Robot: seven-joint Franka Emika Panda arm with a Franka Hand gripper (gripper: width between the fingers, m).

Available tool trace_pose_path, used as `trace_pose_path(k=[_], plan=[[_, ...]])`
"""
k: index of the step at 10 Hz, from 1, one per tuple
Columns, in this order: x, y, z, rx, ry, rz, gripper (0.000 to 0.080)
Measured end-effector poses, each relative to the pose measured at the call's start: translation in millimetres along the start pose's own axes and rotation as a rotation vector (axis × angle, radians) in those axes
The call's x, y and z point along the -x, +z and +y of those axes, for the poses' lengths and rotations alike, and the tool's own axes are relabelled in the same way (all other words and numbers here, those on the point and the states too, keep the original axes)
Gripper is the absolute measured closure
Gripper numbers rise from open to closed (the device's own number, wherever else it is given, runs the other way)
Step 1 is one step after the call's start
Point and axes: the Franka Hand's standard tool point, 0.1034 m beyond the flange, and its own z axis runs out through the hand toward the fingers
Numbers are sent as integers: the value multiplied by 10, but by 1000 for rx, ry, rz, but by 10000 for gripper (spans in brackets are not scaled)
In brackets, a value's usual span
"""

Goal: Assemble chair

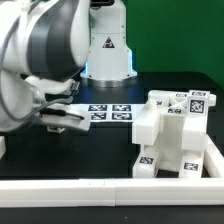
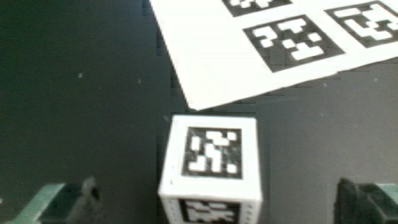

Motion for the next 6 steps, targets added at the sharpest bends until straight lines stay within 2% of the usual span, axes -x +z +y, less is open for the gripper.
trace_pose_path(k=[2, 5, 6], plan=[[5, 144, 64, -9, 12, -61, 151], [-10, 183, 61, -6, 10, -72, 162], [-10, 187, 59, -6, 10, -73, 337]])
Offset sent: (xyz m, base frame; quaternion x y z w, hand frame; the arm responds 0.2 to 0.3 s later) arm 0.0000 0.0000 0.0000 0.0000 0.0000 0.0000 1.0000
